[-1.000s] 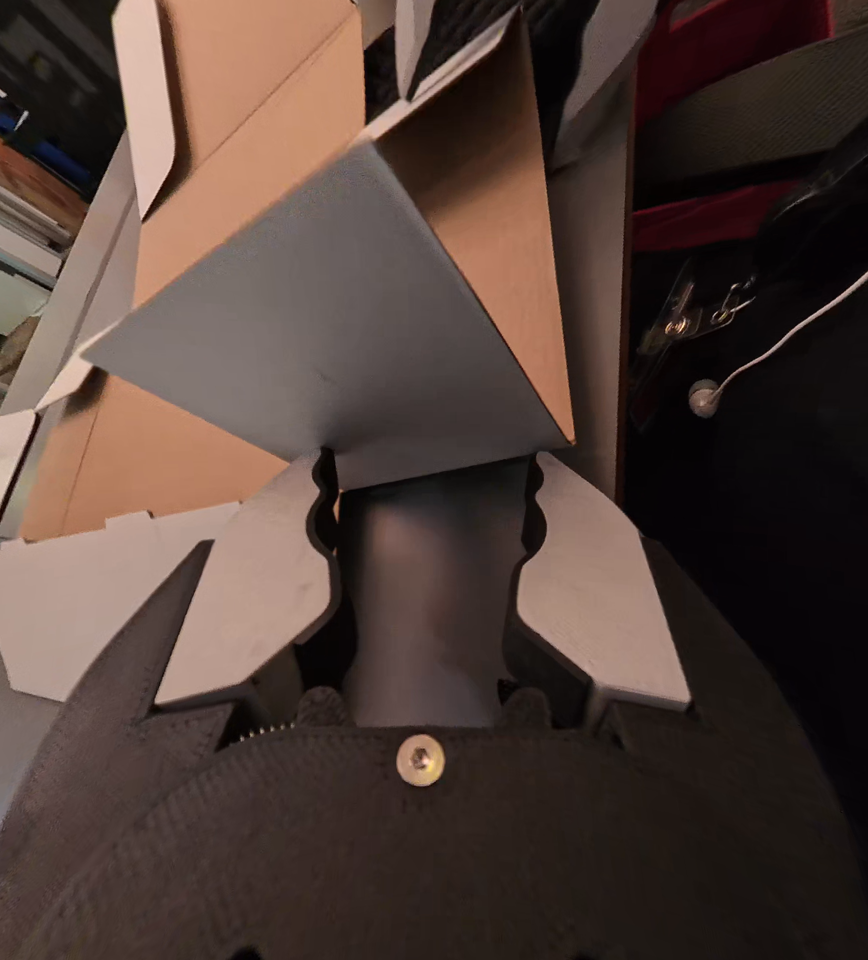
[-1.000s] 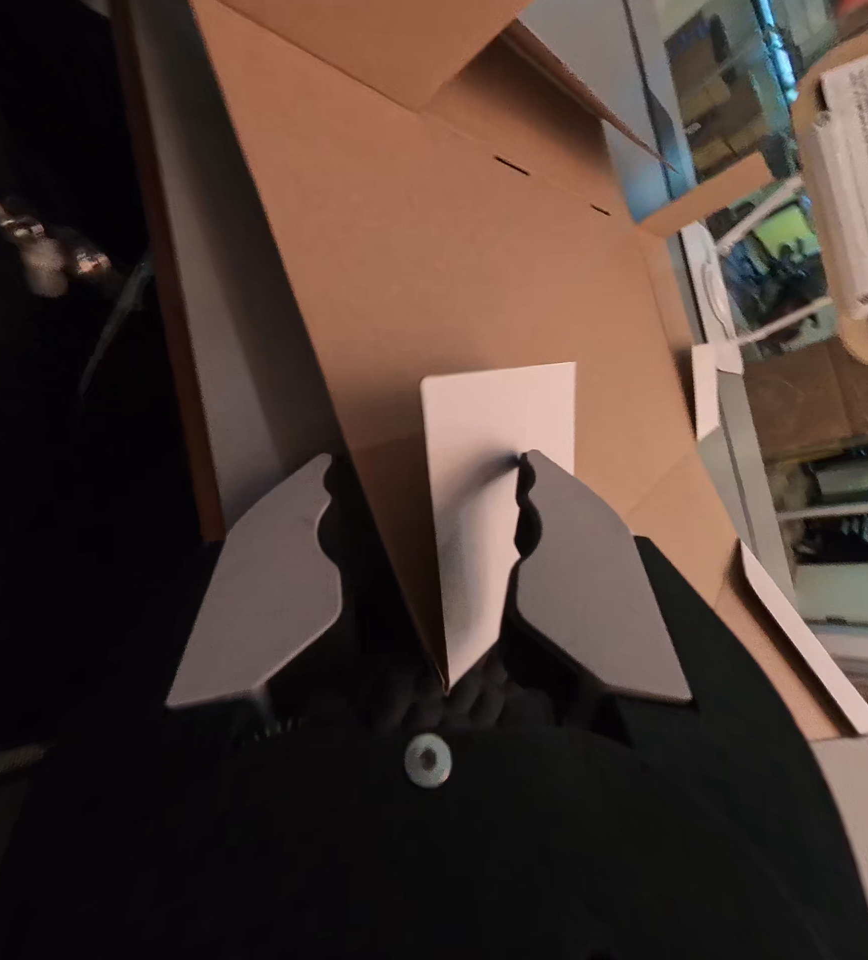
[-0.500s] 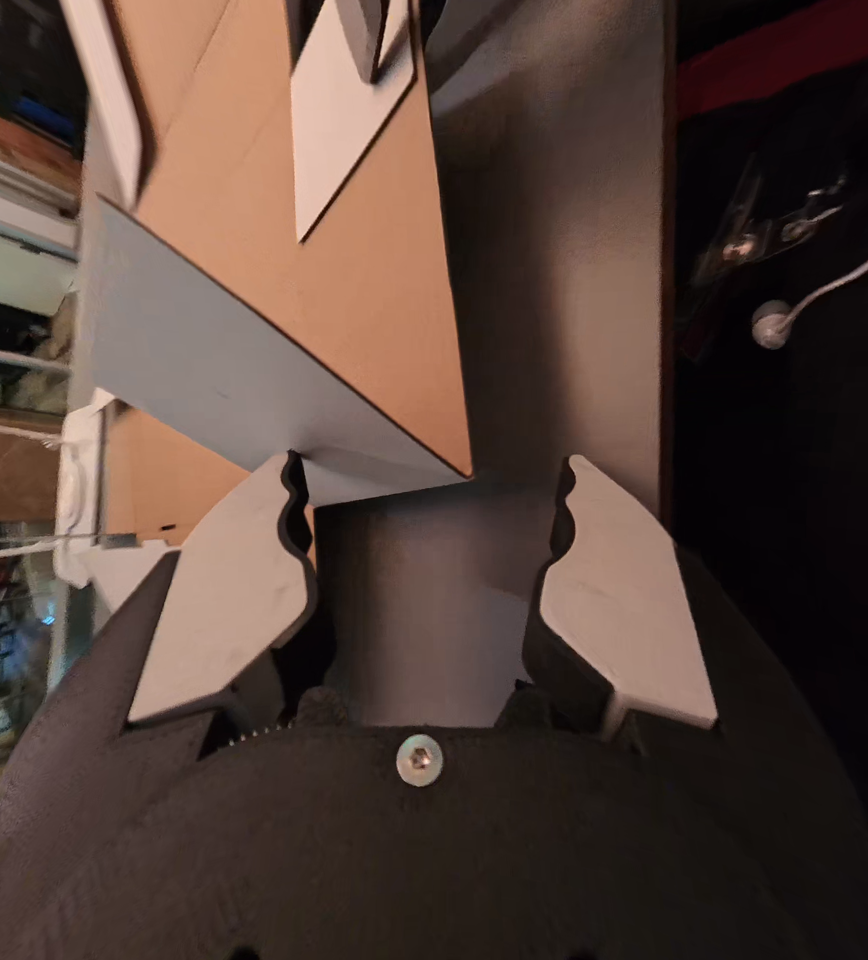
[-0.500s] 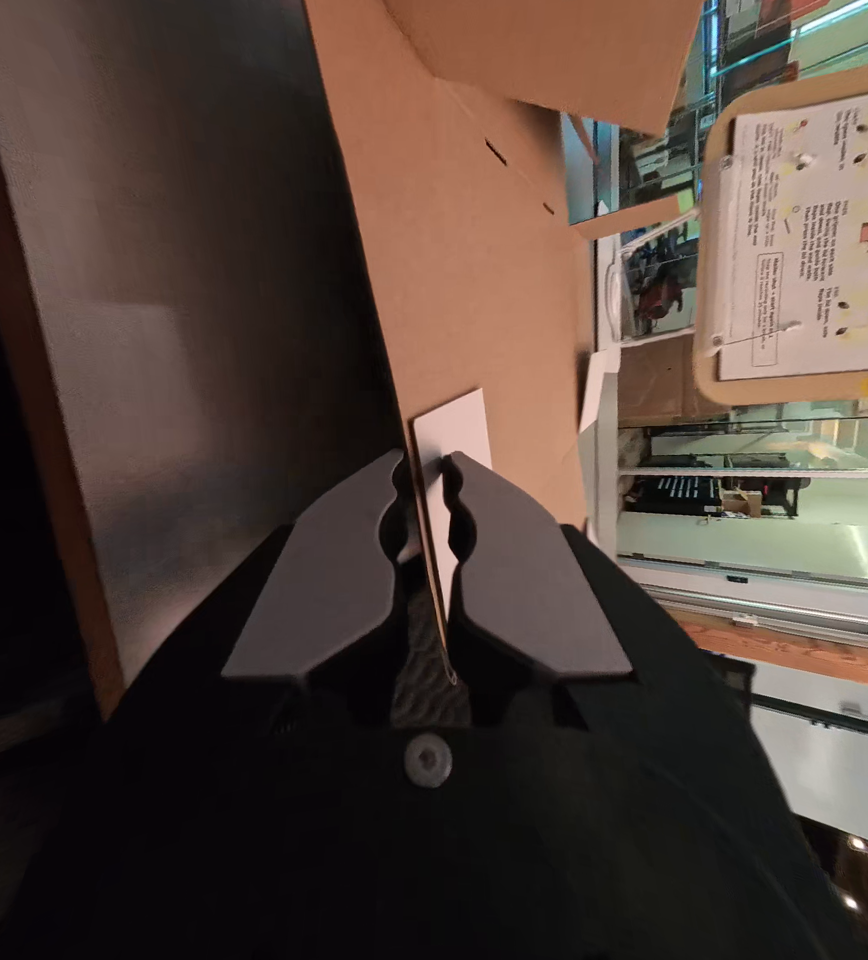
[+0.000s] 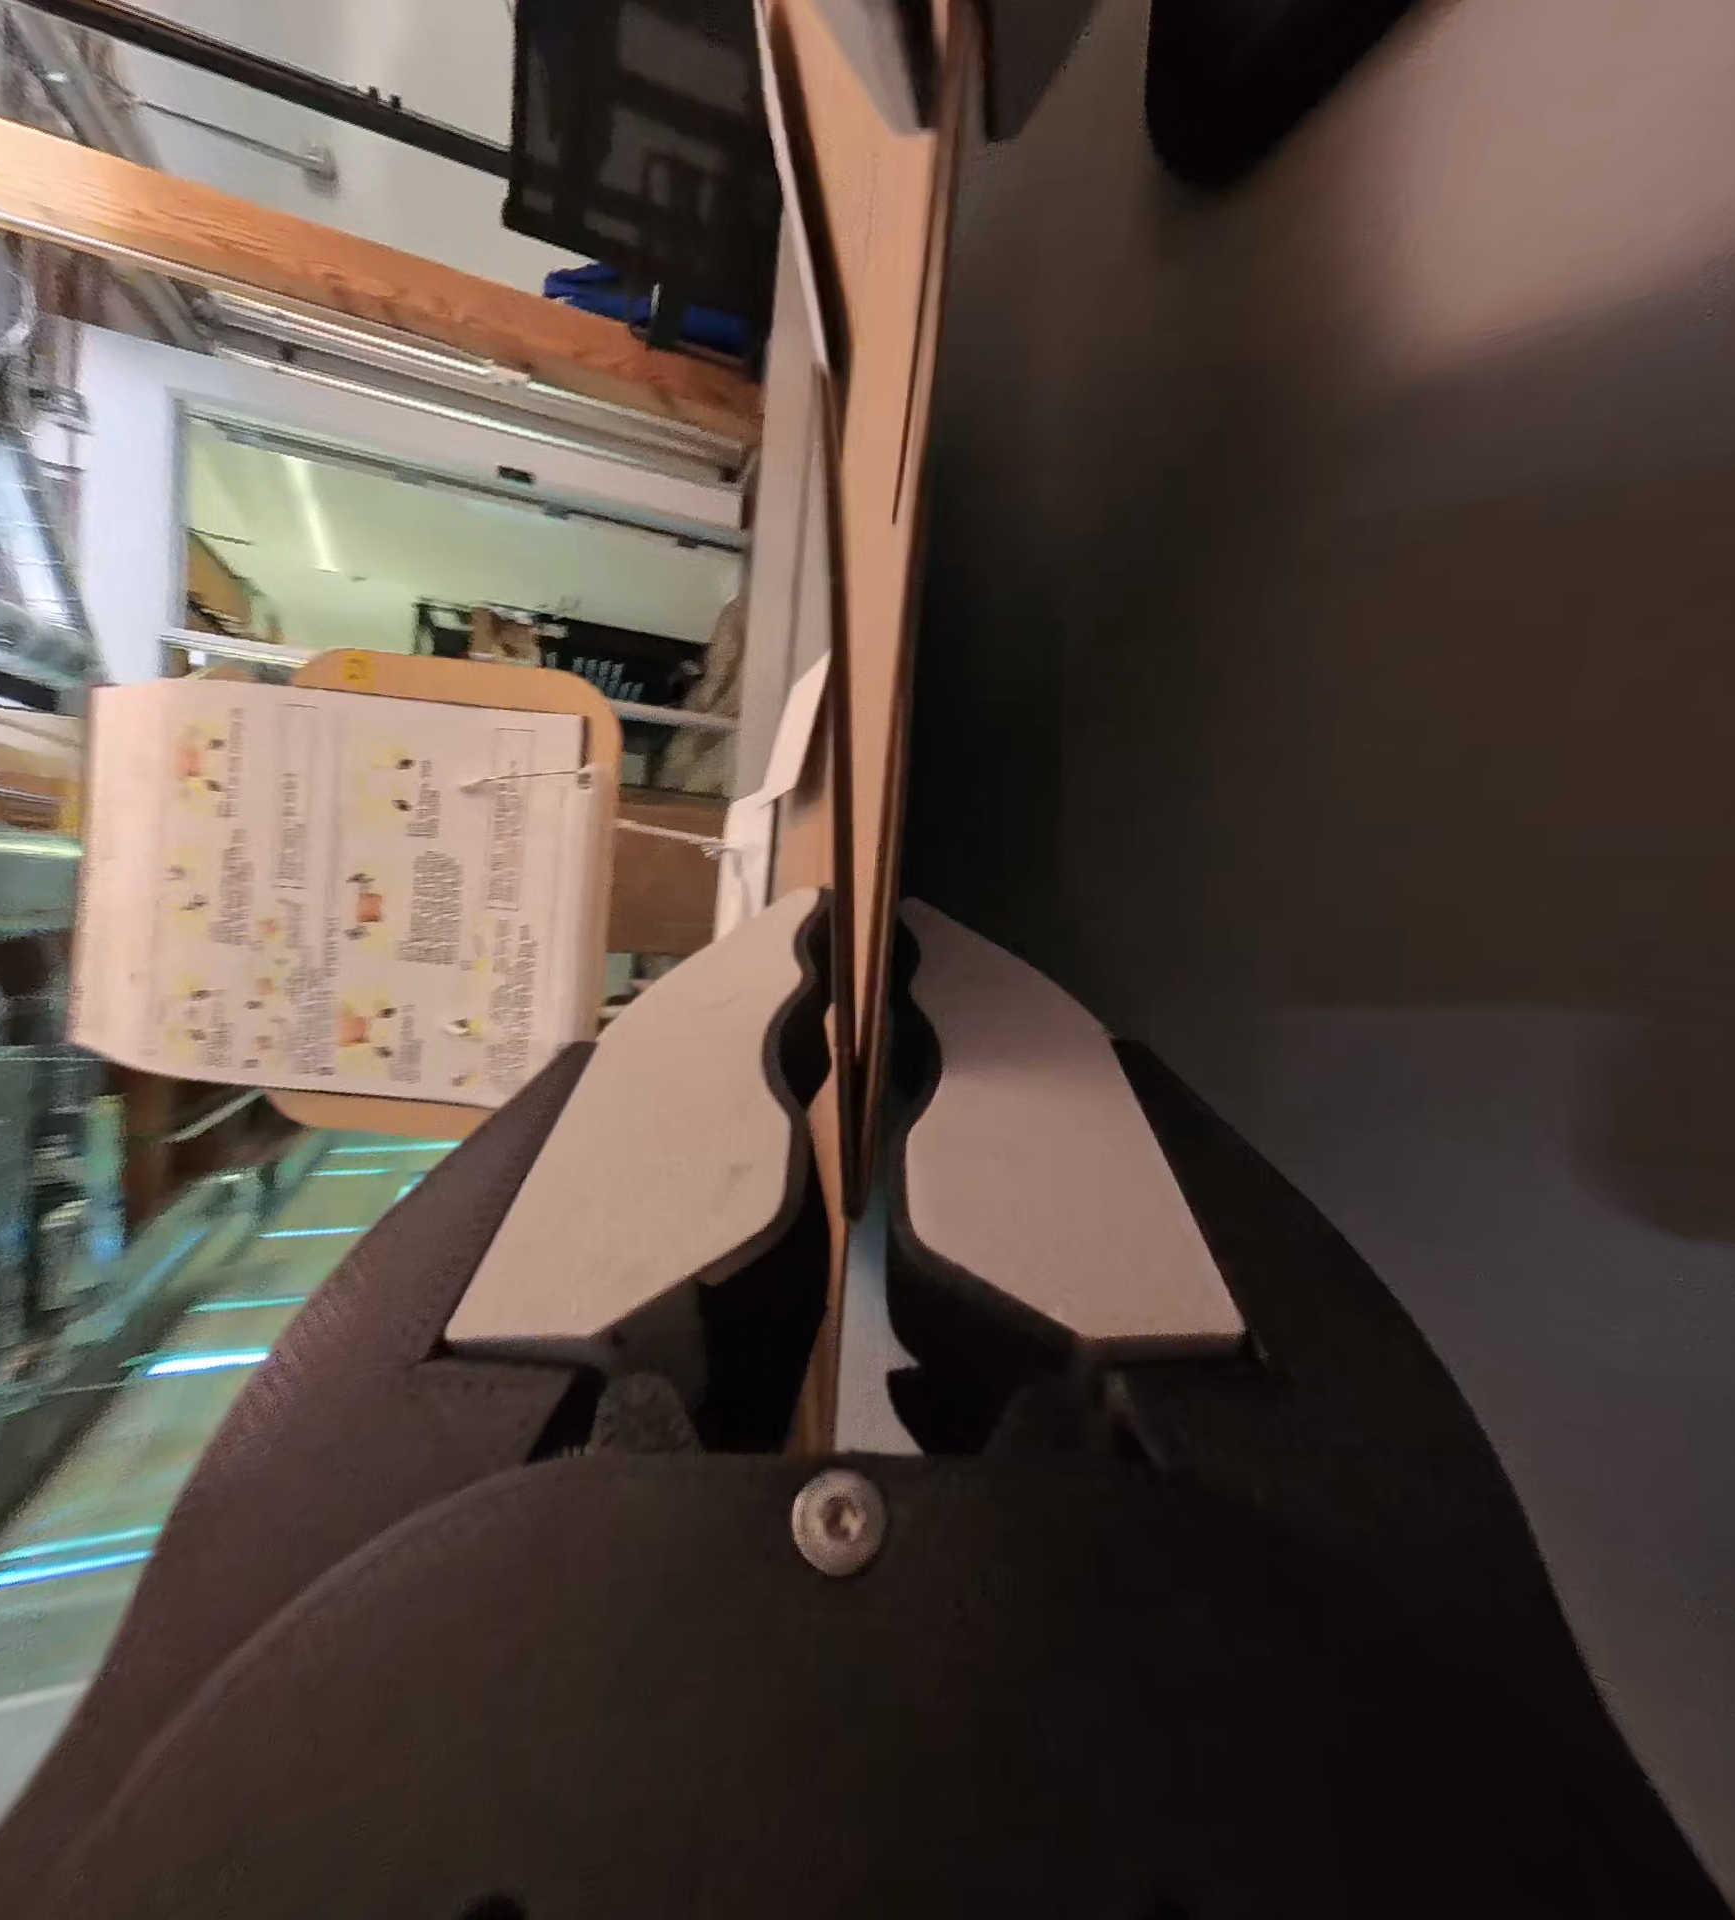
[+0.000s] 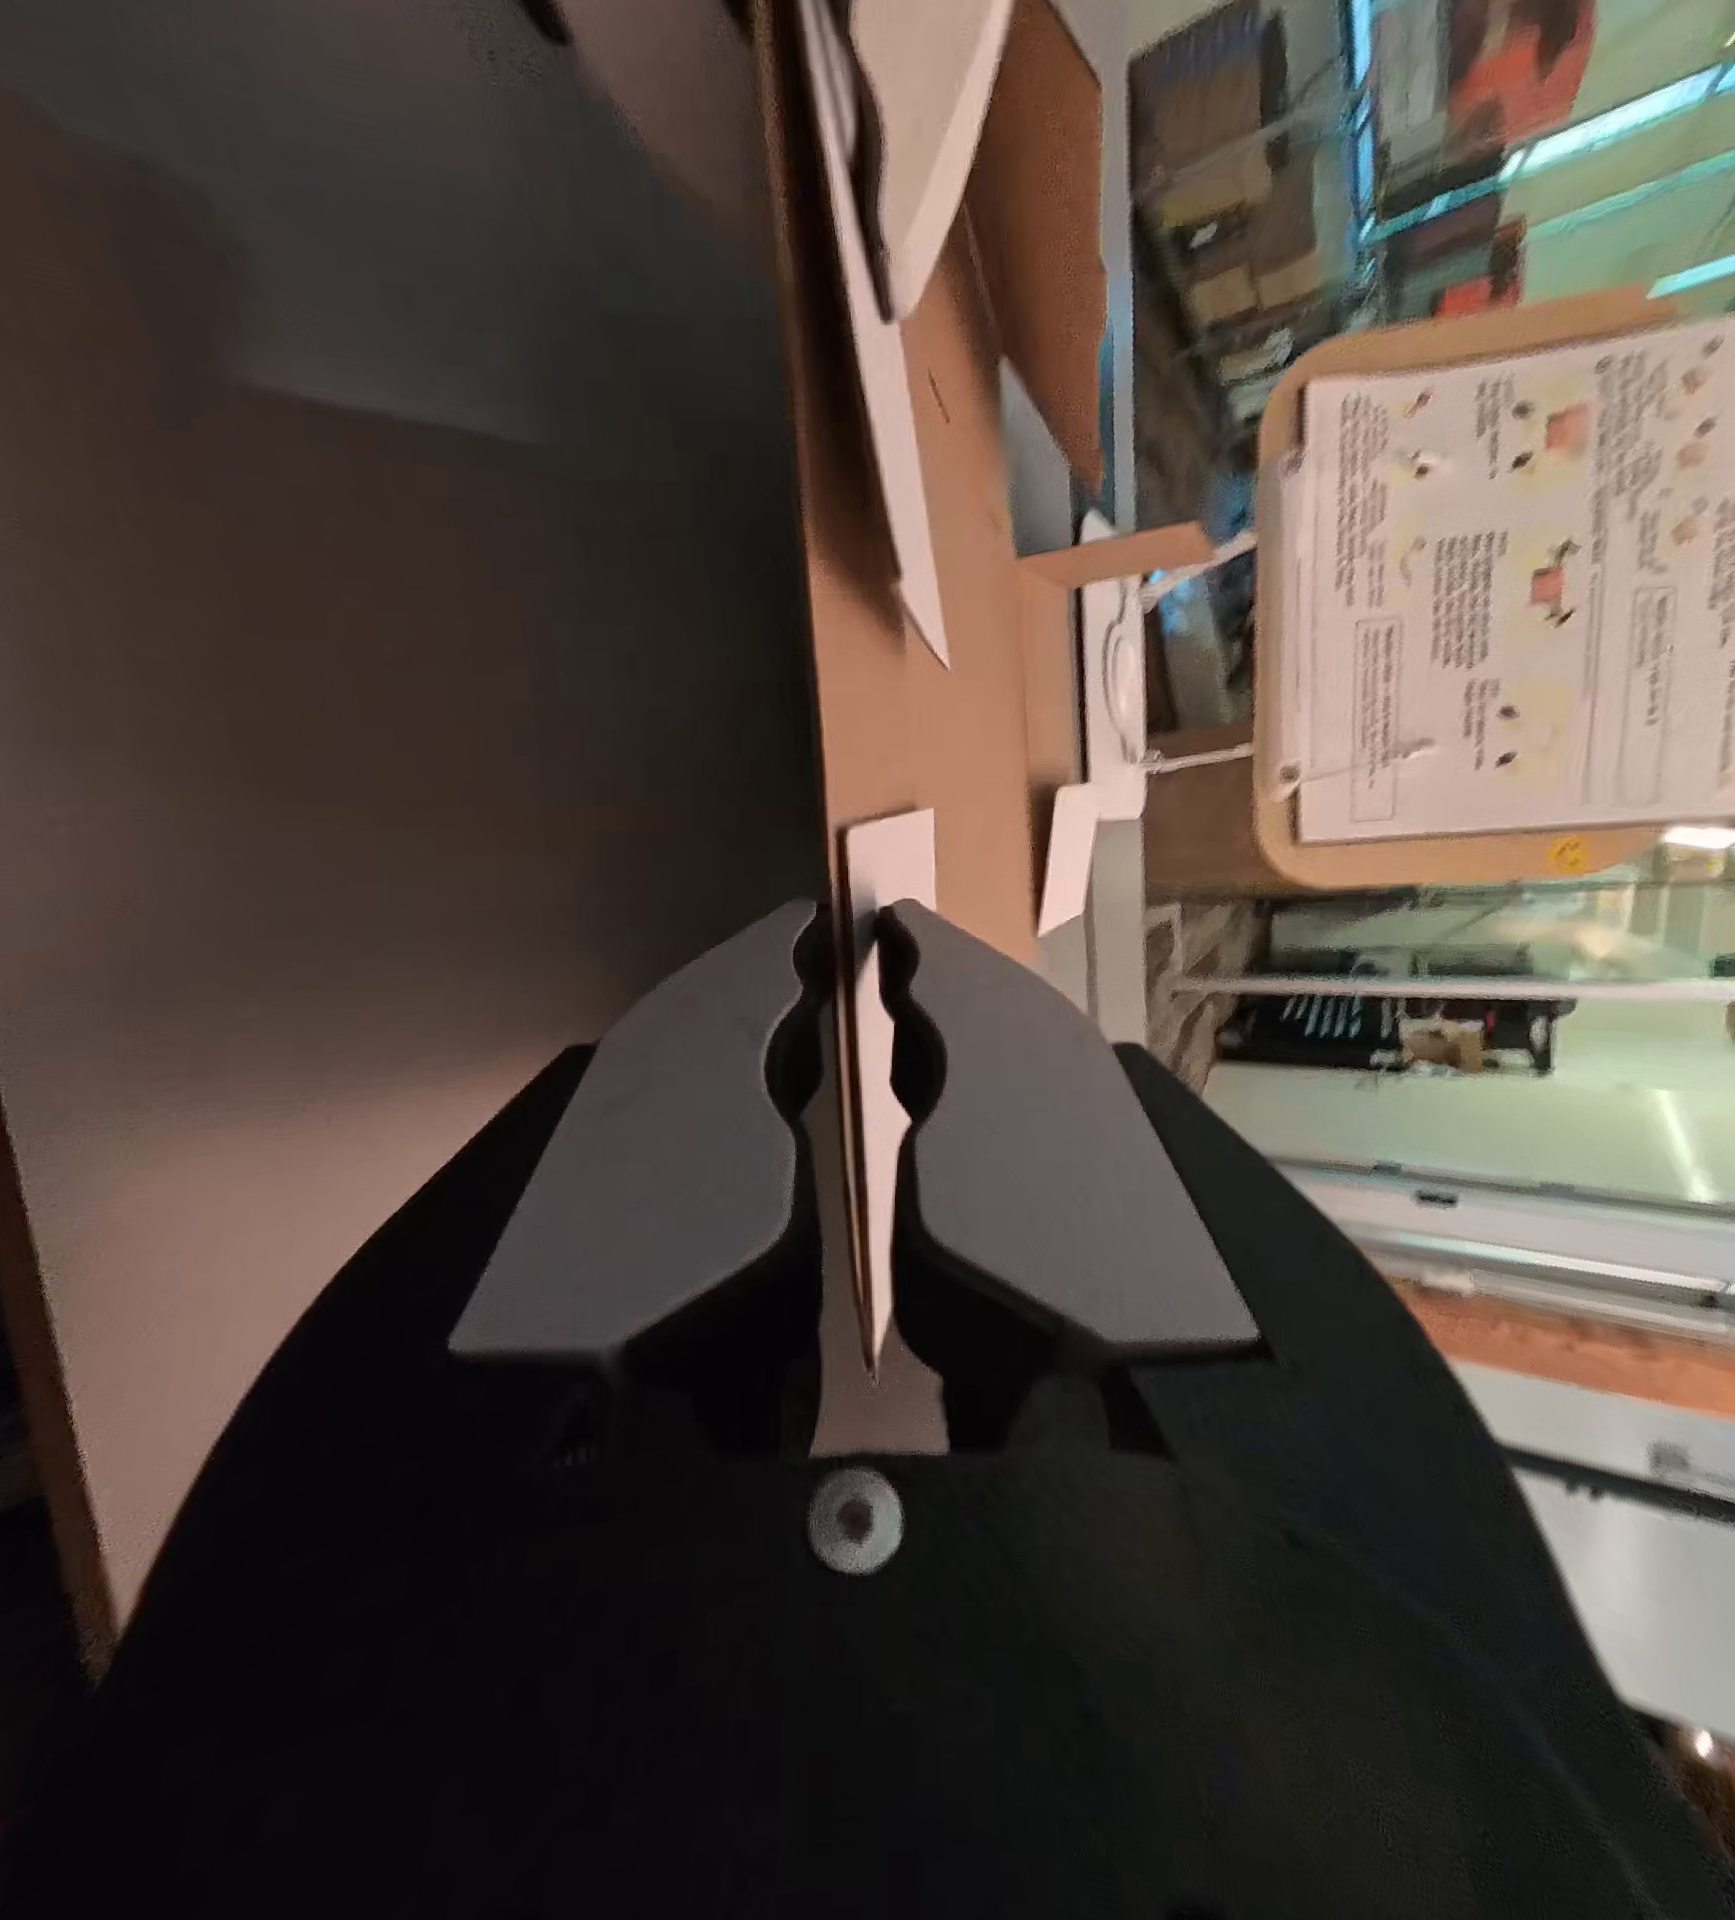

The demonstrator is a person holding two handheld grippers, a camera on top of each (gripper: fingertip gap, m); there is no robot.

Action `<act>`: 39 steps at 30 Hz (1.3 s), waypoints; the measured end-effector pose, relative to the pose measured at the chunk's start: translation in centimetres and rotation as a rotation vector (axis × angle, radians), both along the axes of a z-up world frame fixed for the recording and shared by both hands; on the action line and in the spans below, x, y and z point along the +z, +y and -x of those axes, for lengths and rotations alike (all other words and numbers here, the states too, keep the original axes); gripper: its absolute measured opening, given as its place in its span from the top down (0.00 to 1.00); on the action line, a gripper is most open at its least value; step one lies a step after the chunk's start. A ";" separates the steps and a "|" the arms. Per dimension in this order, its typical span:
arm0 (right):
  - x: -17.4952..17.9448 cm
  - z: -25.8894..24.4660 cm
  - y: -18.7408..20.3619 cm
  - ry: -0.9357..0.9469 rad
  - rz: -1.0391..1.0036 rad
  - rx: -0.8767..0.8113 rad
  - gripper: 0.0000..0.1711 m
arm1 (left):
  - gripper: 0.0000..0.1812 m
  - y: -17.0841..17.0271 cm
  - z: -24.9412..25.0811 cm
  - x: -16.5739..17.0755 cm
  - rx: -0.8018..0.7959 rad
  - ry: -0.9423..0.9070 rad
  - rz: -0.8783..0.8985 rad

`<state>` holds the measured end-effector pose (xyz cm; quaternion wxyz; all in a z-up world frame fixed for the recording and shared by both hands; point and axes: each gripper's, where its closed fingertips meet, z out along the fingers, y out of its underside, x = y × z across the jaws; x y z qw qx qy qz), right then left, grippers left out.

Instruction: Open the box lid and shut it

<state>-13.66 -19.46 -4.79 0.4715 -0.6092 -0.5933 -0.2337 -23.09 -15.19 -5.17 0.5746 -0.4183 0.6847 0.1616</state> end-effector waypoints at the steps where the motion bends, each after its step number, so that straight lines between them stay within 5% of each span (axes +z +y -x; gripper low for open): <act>1: 0.1 -0.3 -0.2 0.003 -0.044 0.031 0.94 | 0.96 0.0 0.1 0.1 -0.003 -0.008 0.028; 6: -0.4 -4.6 0.4 0.039 -0.199 0.137 0.71 | 0.97 0.1 0.9 0.5 -0.010 -0.042 0.137; 10: -2.0 -5.1 1.6 0.093 -0.205 0.239 0.69 | 0.96 0.0 0.9 0.8 -0.025 -0.070 0.213; 13: -2.3 -3.1 2.4 0.056 -0.280 0.336 0.71 | 0.95 -0.4 0.6 1.2 -0.048 -0.091 0.271; 17: -1.9 -1.4 2.8 0.076 -0.313 0.400 0.97 | 0.94 -1.1 0.2 1.5 -0.103 -0.101 0.303; 21: -1.7 -1.5 2.7 0.299 -0.049 0.379 0.96 | 0.92 -1.1 0.6 0.5 -0.200 -0.111 0.266; 33: -4.4 -2.0 2.8 0.457 0.240 0.373 0.95 | 0.81 0.3 1.2 -4.8 -0.289 -0.032 0.381; 39: -6.6 -1.9 2.2 0.518 0.475 0.396 0.97 | 0.97 -0.5 0.7 -7.4 -0.333 0.045 0.532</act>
